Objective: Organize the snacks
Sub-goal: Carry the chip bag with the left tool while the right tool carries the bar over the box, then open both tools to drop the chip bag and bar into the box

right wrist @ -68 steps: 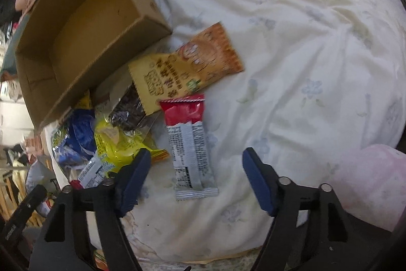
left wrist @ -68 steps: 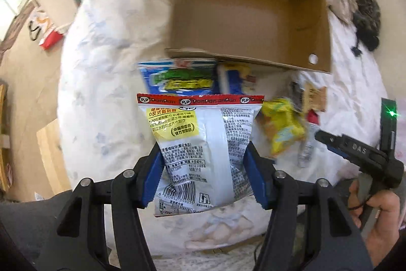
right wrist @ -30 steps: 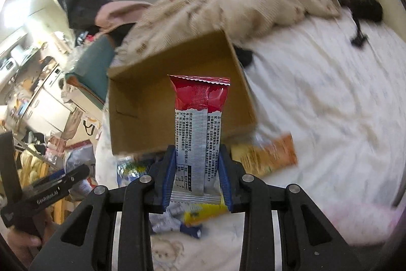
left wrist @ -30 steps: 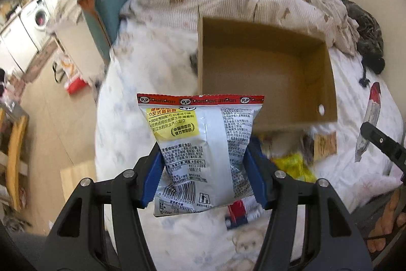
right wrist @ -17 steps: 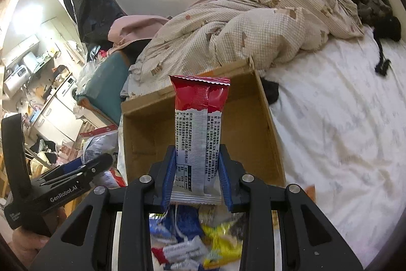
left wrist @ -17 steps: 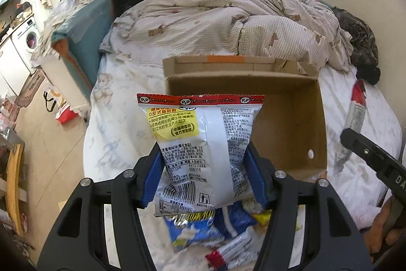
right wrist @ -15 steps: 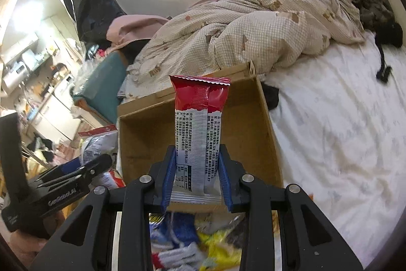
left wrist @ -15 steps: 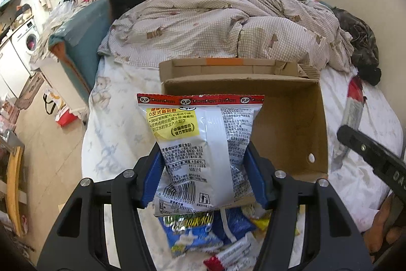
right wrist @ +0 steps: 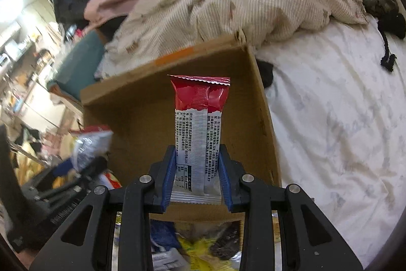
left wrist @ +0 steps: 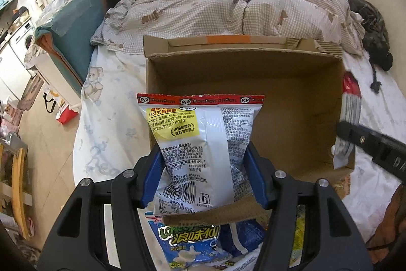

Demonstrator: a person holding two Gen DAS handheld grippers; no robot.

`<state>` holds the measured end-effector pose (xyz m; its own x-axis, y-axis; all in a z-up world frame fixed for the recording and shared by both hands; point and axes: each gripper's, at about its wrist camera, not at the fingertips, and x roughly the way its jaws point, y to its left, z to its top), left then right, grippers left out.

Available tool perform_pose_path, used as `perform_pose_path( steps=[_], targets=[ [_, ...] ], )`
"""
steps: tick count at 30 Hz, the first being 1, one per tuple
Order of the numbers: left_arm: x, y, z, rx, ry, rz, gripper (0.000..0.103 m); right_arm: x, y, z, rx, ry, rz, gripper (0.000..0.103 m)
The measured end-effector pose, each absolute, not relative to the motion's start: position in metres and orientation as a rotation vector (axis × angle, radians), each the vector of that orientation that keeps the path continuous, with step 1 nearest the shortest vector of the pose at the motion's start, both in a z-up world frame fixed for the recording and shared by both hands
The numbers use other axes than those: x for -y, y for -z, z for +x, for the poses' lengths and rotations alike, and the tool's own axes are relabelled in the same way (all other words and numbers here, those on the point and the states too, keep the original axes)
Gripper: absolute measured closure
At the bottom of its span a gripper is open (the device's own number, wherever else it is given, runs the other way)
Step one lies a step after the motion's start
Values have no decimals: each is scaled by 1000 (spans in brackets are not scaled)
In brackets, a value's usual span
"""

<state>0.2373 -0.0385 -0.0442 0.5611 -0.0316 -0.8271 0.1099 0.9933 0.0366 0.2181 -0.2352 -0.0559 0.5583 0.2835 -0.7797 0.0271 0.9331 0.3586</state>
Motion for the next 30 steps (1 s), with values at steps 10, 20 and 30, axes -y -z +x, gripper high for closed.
perform_pose_path(
  steps=[10,20,30],
  targets=[
    [33,54,242,-991,51,63,45,223,82,227,-1080,-151,307,70],
    [41,50,236,-963,91,92,31,224,89,225,-1093,-136,340,69],
    [45,45,231,-937,126,88,16,228,83,222,-1057,-135,388,67]
  ],
)
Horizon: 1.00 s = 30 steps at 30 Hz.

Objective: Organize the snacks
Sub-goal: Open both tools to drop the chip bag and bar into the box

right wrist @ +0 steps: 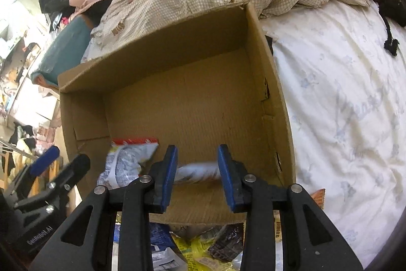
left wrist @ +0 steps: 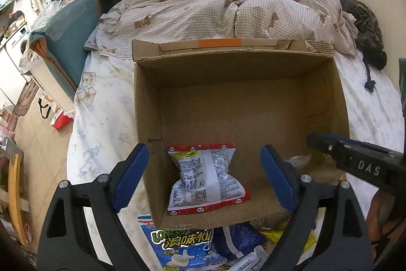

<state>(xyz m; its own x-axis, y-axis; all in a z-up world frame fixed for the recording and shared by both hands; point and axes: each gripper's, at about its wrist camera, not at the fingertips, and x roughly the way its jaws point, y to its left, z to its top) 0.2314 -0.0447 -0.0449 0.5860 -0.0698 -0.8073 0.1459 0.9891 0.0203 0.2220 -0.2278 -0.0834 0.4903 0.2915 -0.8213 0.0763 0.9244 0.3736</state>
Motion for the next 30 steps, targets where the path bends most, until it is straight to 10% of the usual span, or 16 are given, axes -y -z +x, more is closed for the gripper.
perform_pose_path(
  steps=[4,6,30],
  targets=[
    [44,44,231,-934,130,79,16,230,83,223,-1055,-137,419,63],
    [43,42,230,-928,129,77,16,231,83,223,-1054,-139,434,45],
    [11,13,180,-882,75,17,16,247,55,175,-1000,-122,503,45]
  ],
)
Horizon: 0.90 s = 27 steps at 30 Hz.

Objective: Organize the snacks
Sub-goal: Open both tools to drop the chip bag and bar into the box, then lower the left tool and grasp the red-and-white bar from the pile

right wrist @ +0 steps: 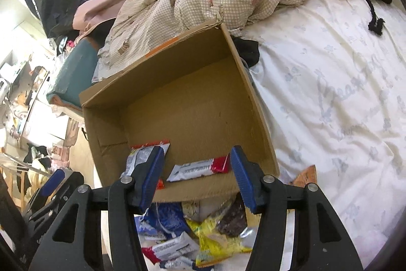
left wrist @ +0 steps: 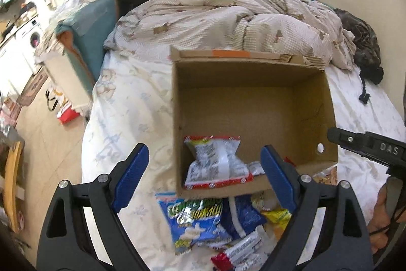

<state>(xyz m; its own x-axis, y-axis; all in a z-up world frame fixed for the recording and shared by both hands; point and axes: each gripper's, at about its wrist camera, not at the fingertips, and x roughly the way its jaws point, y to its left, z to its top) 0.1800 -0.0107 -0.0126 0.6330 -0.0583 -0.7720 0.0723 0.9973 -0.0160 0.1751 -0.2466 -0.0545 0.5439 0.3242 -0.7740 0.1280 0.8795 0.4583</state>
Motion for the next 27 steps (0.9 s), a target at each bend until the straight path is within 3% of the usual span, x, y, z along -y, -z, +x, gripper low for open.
perform_pose_path(
  steps=[16,27],
  targets=[
    [-30,20,117,-947,34,-73,16,230,59,93,-1058,-181,462,45],
    [-28,66,106,-1151,57,-83,16,241,69,69,-1075,-150,488,45]
  ],
)
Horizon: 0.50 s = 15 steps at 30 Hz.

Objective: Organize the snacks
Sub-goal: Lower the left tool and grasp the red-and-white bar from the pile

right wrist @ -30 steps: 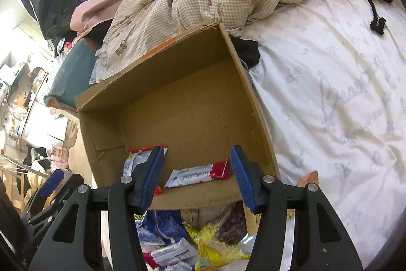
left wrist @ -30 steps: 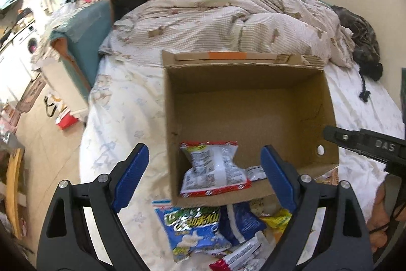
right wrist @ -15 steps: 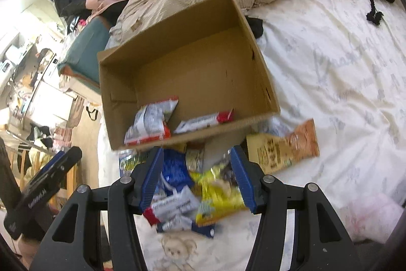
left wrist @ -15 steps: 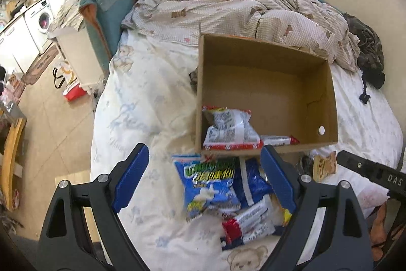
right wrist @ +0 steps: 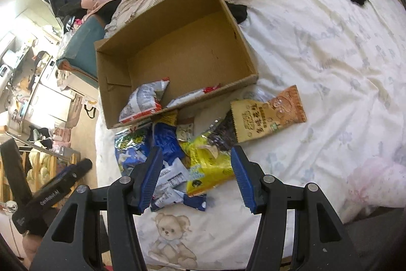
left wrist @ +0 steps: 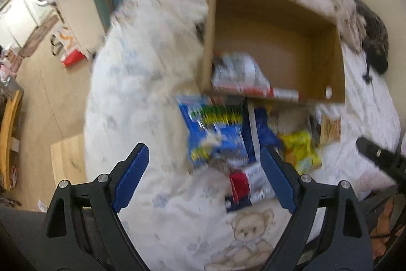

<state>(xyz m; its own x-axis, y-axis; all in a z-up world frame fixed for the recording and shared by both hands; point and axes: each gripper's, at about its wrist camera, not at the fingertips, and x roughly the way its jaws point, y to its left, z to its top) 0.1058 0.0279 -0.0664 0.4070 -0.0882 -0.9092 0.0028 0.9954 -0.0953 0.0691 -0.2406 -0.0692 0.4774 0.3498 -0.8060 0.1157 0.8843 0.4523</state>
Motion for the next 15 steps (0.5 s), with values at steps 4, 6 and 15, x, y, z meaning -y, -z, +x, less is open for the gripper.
perform_pose_path(
  steps=[4,6,15],
  targets=[
    [-2,101,107,-1281,139,-49,16,247,75,67,-1089,-137,494,45],
    [10,113,107,-1314,164,-34,16,251,76,66,-1094,-132,502,45],
    [65,152,115,-1332,241,233,25,266,82,66,-1104,-109,541,45]
  ],
)
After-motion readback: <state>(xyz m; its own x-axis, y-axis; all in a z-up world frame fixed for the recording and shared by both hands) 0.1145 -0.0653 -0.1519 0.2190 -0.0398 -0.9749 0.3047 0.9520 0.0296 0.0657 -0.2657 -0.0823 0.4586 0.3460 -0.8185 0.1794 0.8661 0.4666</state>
